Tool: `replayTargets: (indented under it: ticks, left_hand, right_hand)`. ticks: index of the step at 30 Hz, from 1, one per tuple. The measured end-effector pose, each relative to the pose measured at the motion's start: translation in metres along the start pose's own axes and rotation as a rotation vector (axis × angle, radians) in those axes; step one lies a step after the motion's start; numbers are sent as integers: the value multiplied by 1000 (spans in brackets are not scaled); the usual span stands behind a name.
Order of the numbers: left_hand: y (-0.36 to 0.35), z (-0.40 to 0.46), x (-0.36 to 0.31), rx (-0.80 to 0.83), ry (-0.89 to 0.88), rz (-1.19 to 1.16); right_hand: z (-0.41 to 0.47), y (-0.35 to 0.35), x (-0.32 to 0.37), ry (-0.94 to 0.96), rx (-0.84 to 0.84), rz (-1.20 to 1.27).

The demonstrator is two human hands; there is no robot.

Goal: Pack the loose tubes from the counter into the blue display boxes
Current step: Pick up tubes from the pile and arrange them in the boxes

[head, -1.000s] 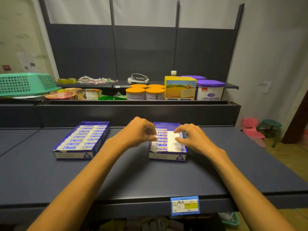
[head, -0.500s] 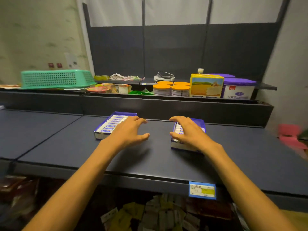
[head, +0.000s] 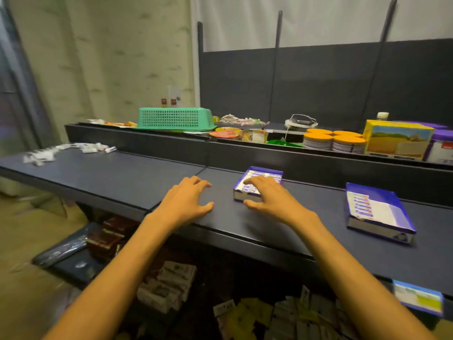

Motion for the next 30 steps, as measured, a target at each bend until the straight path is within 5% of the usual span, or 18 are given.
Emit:
replayTargets:
  ticks: [16,30]
  left_hand:
    - [147,-116,323,-80,206,49]
    - [172,-48,525,-54,260,43]
  right_hand:
    - [182,-78,320,210,40,-36]
    - [361,-166,412,222,67,-2]
Point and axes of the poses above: each hand's wrist, its own z-axis towards the middle knuckle, its own y-axis out of the back of the hand, x = y × z, the point moved 8 cm from there along z, towards the middle knuckle, and after that the axes turned 13 degrees about -z, right-handed, at the moved point
